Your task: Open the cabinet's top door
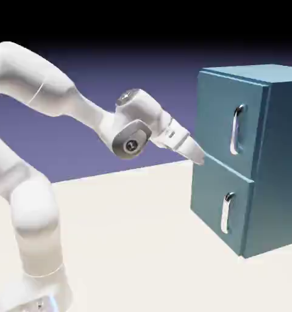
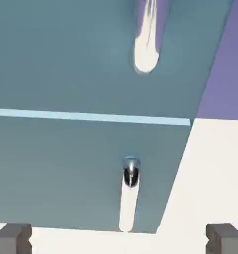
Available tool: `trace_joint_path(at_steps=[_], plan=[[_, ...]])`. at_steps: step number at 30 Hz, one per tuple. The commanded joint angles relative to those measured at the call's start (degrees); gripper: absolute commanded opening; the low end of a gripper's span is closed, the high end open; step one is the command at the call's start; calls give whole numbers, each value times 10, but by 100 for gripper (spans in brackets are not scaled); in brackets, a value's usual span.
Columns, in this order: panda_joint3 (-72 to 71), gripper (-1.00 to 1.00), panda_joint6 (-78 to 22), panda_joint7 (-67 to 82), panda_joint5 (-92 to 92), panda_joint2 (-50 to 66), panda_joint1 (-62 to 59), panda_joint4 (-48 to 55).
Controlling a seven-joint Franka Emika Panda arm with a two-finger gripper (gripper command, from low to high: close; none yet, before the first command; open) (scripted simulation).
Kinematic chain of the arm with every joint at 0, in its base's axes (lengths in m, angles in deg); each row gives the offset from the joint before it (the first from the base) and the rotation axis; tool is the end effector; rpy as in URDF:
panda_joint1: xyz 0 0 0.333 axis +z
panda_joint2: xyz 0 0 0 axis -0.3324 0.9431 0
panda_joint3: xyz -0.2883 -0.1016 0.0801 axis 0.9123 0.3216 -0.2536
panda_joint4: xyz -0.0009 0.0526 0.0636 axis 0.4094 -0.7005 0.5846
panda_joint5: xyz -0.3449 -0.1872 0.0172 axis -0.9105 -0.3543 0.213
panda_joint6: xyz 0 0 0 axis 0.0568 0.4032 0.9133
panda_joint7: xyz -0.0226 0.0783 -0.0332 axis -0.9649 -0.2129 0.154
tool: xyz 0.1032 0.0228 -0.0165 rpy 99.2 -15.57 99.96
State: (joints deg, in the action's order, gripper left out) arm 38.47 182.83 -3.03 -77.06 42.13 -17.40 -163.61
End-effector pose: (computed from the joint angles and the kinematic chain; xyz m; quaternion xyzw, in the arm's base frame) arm 0.3891 0.0088 0.4638 -0.8708 0.2976 -0.3677 0.1339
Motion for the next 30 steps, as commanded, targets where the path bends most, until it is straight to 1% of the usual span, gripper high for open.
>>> trace_joint_path(at_steps=[1,30], plan=[[11,0,-4,10,-25,-4,11,3],[321,0,-126,310,-748,-130,330,94]])
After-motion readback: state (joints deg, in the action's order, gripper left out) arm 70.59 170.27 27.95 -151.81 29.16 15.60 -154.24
